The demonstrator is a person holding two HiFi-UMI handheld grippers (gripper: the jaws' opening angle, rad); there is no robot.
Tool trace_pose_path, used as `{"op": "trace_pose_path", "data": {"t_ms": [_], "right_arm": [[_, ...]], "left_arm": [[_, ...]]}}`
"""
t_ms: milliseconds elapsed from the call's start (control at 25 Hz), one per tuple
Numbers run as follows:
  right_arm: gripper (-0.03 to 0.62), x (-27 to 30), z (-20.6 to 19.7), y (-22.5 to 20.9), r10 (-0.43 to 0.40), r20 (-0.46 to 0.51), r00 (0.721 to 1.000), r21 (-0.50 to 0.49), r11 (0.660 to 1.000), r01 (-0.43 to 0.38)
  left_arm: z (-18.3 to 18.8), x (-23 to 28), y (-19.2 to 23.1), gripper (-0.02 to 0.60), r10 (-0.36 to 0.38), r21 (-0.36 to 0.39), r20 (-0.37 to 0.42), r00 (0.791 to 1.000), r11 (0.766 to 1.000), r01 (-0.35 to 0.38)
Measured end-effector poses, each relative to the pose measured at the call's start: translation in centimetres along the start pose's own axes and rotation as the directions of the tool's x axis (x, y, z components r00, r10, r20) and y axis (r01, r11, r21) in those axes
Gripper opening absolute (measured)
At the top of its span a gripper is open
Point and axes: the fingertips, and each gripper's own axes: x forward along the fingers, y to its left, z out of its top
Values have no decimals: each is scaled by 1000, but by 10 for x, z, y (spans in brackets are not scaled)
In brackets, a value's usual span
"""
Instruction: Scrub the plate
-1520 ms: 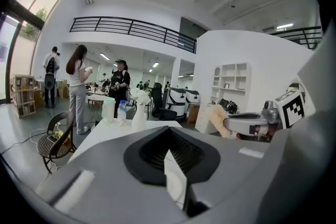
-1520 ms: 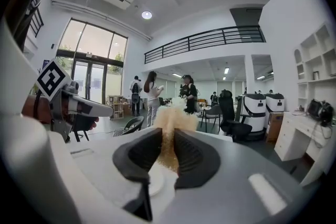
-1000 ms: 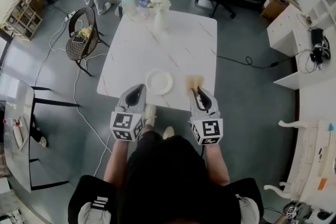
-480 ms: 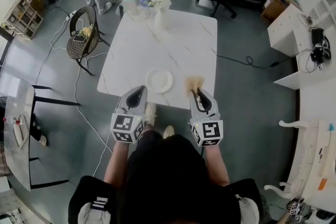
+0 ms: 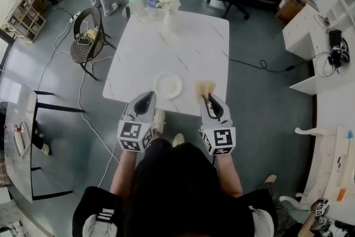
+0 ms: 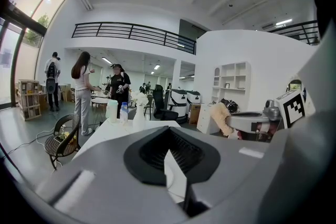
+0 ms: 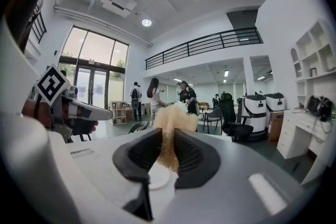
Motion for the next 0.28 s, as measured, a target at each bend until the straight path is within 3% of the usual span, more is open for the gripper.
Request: {"op": "trace_pose_path", "data": {"t_ms": [280], "right_arm": [[77, 0, -1, -2, 2, -5, 1000, 5, 1000, -2]], "left_arm": [[-1, 3, -1, 8, -4, -3, -6, 1000, 1000, 4]]}}
